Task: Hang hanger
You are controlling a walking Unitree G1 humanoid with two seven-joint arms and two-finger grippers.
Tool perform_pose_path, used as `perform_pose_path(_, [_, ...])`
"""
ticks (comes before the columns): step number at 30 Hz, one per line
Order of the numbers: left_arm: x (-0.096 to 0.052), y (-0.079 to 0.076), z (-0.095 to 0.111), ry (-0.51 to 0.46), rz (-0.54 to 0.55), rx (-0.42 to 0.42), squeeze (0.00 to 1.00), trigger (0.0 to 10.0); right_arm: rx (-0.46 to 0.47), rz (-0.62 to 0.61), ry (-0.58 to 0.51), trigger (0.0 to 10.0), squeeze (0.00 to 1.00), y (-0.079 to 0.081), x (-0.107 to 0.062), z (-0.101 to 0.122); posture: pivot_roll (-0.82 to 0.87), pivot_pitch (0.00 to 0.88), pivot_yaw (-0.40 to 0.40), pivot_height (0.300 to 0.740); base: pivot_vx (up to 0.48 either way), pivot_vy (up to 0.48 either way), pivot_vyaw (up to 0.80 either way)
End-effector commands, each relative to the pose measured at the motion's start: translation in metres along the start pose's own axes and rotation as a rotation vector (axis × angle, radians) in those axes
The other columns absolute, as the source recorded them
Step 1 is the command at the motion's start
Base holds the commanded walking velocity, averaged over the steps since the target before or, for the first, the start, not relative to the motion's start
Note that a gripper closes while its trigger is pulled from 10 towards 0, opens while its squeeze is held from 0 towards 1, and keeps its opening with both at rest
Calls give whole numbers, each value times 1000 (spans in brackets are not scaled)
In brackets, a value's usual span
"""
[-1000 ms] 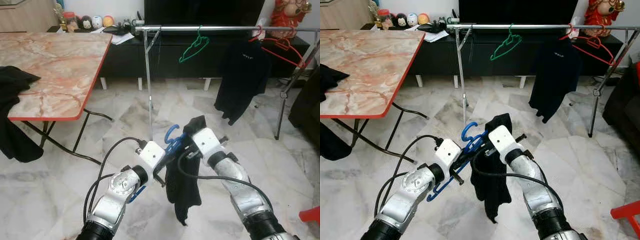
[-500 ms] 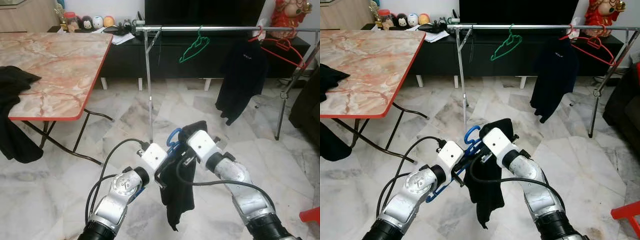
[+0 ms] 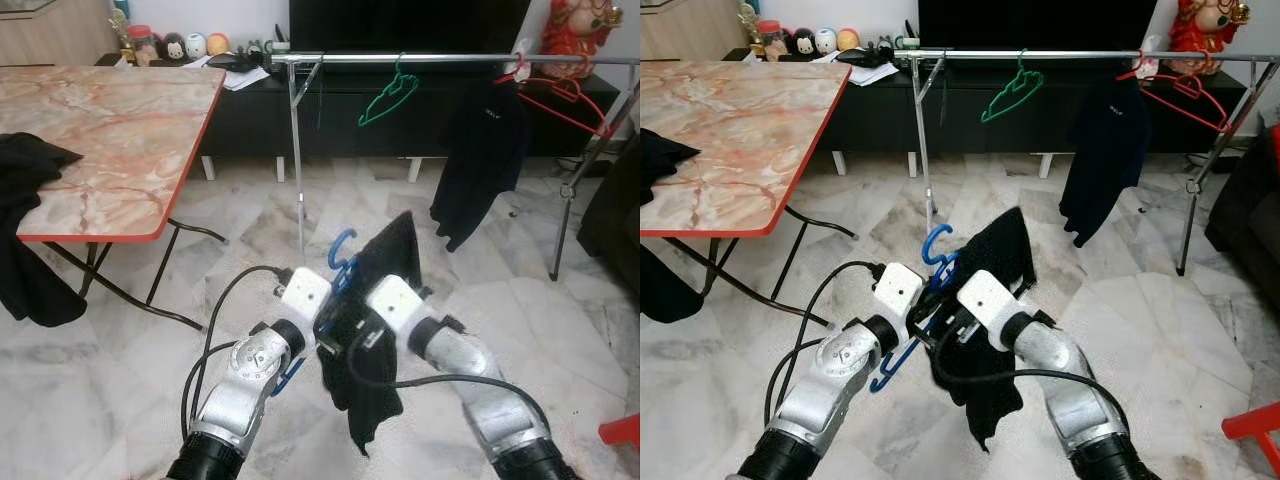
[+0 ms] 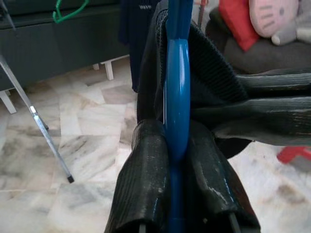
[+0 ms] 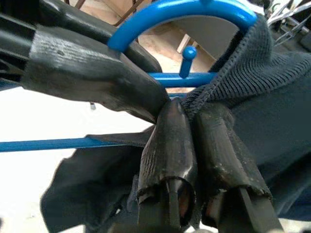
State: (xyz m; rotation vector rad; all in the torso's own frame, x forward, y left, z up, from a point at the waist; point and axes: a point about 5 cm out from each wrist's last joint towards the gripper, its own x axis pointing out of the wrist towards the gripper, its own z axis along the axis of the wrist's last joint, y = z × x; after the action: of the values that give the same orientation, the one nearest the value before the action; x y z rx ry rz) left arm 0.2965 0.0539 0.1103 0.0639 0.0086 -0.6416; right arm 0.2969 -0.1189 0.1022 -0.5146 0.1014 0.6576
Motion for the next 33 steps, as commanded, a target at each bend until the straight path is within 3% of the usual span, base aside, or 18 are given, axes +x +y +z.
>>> perform_pose_path(1, [6, 4, 34, -181, 45, -14, 0, 10000, 3, 65, -4, 0, 0, 12, 1, 2, -14, 0, -22, 740, 0, 0, 0])
perform_pose_path(12, [5, -2, 34, -195, -4, -26, 0, 10000, 12, -9, 36, 0, 0, 3, 1, -5, -15, 0, -24, 740, 0, 0, 0])
perform_pose_path(13, [5, -2, 33, -194, -8, -26, 0, 10000, 16, -26, 38, 4510, 0, 1, 1, -5, -14, 0, -24, 740, 0, 0, 0])
perform_pose_path(14, [5, -3, 33, -194, -10, -27, 0, 10000, 19, -37, 39, 4510, 0, 0, 1, -5, -13, 0, -24, 740, 0, 0, 0])
perform_pose_path(15, [4, -3, 33, -194, -13, -28, 0, 10000, 30, -55, 41, 10000, 0, -2, 1, -6, -14, 0, -24, 740, 0, 0, 0])
perform_pose_path(16, [4, -3, 33, -194, -13, -28, 0, 10000, 30, -55, 41, 10000, 0, -2, 1, -6, -14, 0, -24, 740, 0, 0, 0])
perform_pose_path(17, [4, -3, 33, -194, -14, -29, 0, 10000, 32, -54, 40, 10000, 365, -2, 1, -6, -13, 0, -24, 740, 0, 0, 0])
perform_pose_path(18, [4, -3, 33, -194, -15, -29, 0, 10000, 33, -54, 39, 10000, 365, -2, 1, -6, -13, 0, -24, 740, 0, 0, 0])
perform_pose_path(19, [4, -3, 32, -194, -16, -29, 0, 10000, 36, -53, 38, 10000, 1000, -2, 1, -6, -13, 0, -23, 740, 0, 0, 0])
perform_pose_path(33, [4, 3, 31, -193, 15, -22, 0, 10000, 55, -50, 34, 10000, 1000, 0, -3, -4, -19, 0, -19, 740, 0, 0, 0])
